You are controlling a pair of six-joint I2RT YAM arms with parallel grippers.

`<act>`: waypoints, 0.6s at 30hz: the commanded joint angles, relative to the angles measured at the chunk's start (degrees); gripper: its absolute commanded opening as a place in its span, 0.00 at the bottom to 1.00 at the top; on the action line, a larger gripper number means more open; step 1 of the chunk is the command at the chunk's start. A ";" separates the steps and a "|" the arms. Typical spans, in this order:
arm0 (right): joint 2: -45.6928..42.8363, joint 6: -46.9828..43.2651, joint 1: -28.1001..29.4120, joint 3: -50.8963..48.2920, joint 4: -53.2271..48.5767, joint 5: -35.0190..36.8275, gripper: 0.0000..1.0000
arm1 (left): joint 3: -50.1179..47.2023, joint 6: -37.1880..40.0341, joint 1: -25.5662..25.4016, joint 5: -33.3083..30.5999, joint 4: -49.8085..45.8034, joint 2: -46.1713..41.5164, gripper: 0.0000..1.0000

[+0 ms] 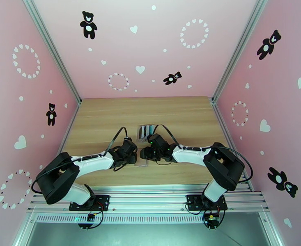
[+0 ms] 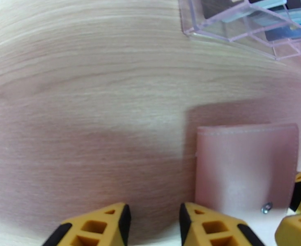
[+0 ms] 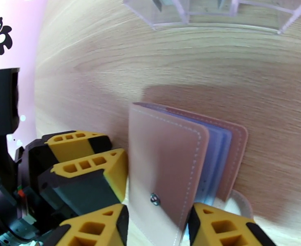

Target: Put the credit cards into the card holder

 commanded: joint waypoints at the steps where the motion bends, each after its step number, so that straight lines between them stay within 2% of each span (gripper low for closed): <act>1: -2.12 1.58 -0.08 -0.33 1.66 -1.37 0.44 | -0.14 1.73 2.09 0.27 -1.77 -0.53 0.41; 12: -2.86 2.21 0.68 1.67 1.70 -2.58 0.44 | -1.33 4.59 4.55 2.55 -3.39 -5.93 0.40; 18: -1.88 2.06 1.05 4.03 0.90 -2.75 0.44 | -4.39 5.54 3.81 1.11 -5.65 -15.35 0.45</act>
